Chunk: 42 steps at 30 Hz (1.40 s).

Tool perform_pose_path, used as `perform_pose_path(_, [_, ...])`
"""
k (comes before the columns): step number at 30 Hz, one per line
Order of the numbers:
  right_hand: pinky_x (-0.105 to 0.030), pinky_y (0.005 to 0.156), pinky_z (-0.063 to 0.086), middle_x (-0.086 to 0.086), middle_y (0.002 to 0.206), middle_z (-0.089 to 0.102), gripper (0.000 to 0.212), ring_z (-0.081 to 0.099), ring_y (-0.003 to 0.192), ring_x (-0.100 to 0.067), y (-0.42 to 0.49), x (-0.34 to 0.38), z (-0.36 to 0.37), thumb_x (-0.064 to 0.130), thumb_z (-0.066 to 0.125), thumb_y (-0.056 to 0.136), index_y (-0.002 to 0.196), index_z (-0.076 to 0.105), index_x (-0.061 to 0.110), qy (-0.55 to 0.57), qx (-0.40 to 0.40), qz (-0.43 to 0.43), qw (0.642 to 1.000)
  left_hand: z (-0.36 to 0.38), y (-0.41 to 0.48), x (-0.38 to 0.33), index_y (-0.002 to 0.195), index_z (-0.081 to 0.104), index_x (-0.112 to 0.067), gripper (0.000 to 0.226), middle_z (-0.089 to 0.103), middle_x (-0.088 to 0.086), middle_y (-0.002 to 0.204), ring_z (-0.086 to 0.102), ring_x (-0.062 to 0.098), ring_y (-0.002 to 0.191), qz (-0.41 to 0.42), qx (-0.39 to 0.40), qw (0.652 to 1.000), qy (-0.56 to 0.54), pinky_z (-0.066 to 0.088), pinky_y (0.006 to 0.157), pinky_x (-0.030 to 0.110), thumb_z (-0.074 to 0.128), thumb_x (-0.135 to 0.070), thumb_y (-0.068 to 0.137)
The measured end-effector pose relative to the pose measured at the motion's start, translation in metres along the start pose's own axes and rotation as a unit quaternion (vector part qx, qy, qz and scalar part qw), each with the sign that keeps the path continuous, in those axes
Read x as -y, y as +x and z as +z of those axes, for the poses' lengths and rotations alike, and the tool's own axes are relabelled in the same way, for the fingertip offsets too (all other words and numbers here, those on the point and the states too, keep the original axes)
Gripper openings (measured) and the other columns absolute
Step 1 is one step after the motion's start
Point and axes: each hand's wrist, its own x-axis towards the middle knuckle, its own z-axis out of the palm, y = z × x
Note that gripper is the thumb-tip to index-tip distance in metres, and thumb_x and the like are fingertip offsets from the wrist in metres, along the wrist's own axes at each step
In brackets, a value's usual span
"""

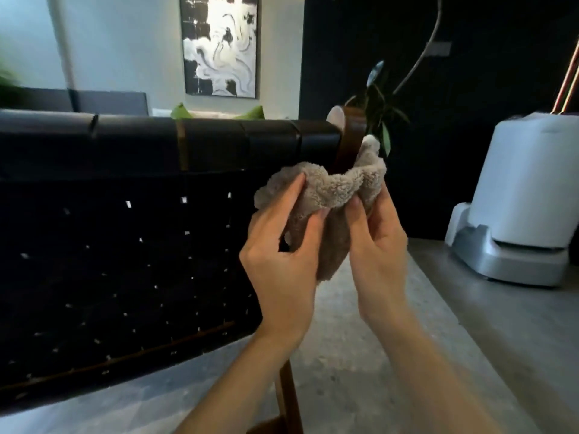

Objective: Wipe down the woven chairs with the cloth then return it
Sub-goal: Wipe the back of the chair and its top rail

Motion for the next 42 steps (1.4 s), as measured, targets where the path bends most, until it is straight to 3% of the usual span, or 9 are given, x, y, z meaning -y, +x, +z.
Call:
perform_pose_path(3, [-0.015, 0.098, 0.044, 0.019, 0.136, 0.052, 0.05, 0.048, 0.124, 0.005, 0.026, 0.012, 0.002, 0.024, 0.048, 0.099, 0.147, 0.036, 0.029, -0.002, 0.028, -0.035, 0.999, 0.013, 0.009, -0.005, 0.119, 0.063, -0.015, 0.035, 0.061, -0.006, 0.116, 0.057, 0.004, 0.112, -0.002, -0.022, 1.0, -0.017, 0.047, 0.098, 0.029, 0.067, -0.009, 0.085])
perform_pose_path(9, [-0.009, 0.095, 0.04, 0.016, 0.141, 0.043, 0.056, 0.045, 0.125, 0.007, 0.046, 0.005, 0.015, 0.009, 0.04, 0.102, 0.151, 0.021, 0.026, 0.013, 0.043, -0.07, 0.997, 0.026, 0.009, -0.002, 0.114, 0.06, -0.024, 0.032, 0.061, -0.008, 0.113, 0.059, 0.006, 0.109, -0.047, -0.021, 0.997, -0.049, 0.049, 0.094, 0.026, 0.065, -0.008, 0.087])
perform_pose_path(17, [-0.006, 0.084, 0.043, 0.027, 0.117, 0.056, 0.048, 0.057, 0.104, 0.013, 0.015, -0.044, 0.009, 0.008, 0.041, 0.102, 0.147, 0.032, 0.022, -0.014, 0.025, -0.008, 1.0, 0.02, -0.012, 0.033, 0.115, 0.066, -0.01, 0.033, 0.065, 0.001, 0.116, 0.058, 0.004, 0.111, -0.023, 0.001, 0.999, 0.023, 0.045, 0.099, 0.021, 0.067, 0.0, 0.084])
perform_pose_path(22, [-0.023, 0.076, 0.054, 0.02, 0.096, 0.069, 0.047, 0.059, 0.095, -0.016, -0.02, -0.082, 0.005, 0.009, 0.044, 0.101, 0.144, 0.037, 0.025, 0.0, 0.042, 0.053, 0.998, -0.002, -0.041, 0.067, 0.117, 0.059, -0.022, 0.04, 0.058, -0.016, 0.116, 0.054, -0.007, 0.111, -0.056, 0.052, 0.995, 0.059, 0.04, 0.096, 0.01, 0.066, 0.0, 0.084])
perform_pose_path(29, [-0.019, 0.099, 0.045, 0.009, 0.131, 0.059, 0.047, 0.055, 0.119, -0.004, -0.085, -0.155, -0.001, 0.011, 0.039, 0.103, 0.149, 0.032, 0.014, -0.011, 0.091, 0.164, 0.982, -0.031, -0.095, 0.125, 0.119, 0.061, -0.012, 0.039, 0.063, 0.002, 0.118, 0.059, 0.009, 0.109, -0.163, 0.118, 0.968, 0.153, 0.047, 0.097, 0.026, 0.067, -0.001, 0.083])
perform_pose_path(33, [-0.007, 0.092, 0.041, 0.035, 0.117, 0.057, 0.047, 0.053, 0.109, 0.016, -0.106, -0.193, -0.002, 0.014, 0.038, 0.103, 0.148, 0.031, 0.024, -0.052, 0.119, 0.218, 0.967, -0.039, -0.119, 0.146, 0.122, 0.058, -0.01, 0.038, 0.062, 0.003, 0.12, 0.058, 0.011, 0.112, -0.197, 0.142, 0.953, 0.183, 0.046, 0.098, 0.027, 0.065, -0.002, 0.085])
perform_pose_path(35, [-0.011, 0.094, 0.042, 0.031, 0.119, 0.057, 0.046, 0.053, 0.111, 0.012, -0.114, -0.204, -0.006, 0.018, 0.038, 0.103, 0.148, 0.032, 0.024, -0.058, 0.15, 0.252, 0.954, -0.04, -0.128, 0.151, 0.122, 0.058, -0.01, 0.039, 0.063, 0.004, 0.118, 0.059, 0.012, 0.111, -0.211, 0.145, 0.947, 0.194, 0.047, 0.098, 0.026, 0.066, -0.002, 0.085])
perform_pose_path(38, [-0.02, 0.084, 0.051, 0.016, 0.101, 0.063, 0.028, 0.061, 0.091, 0.007, -0.125, -0.214, -0.013, 0.017, 0.04, 0.102, 0.119, 0.052, 0.036, -0.097, 0.17, 0.291, 0.937, -0.04, -0.135, 0.155, 0.12, 0.06, -0.006, 0.04, 0.065, 0.006, 0.114, 0.061, 0.011, 0.106, -0.209, 0.139, 0.942, 0.225, 0.047, 0.094, 0.017, 0.069, 0.0, 0.082])
perform_pose_path(42, [-0.006, 0.057, 0.041, 0.015, 0.074, 0.058, 0.026, 0.056, 0.063, 0.012, -0.131, -0.212, -0.019, 0.011, 0.047, 0.099, 0.086, 0.055, 0.032, -0.15, 0.164, 0.3, 0.928, -0.043, -0.134, 0.153, 0.12, 0.061, -0.008, 0.042, 0.066, 0.004, 0.113, 0.059, 0.007, 0.104, -0.219, 0.161, 0.926, 0.26, 0.043, 0.093, 0.01, 0.07, 0.0, 0.08])
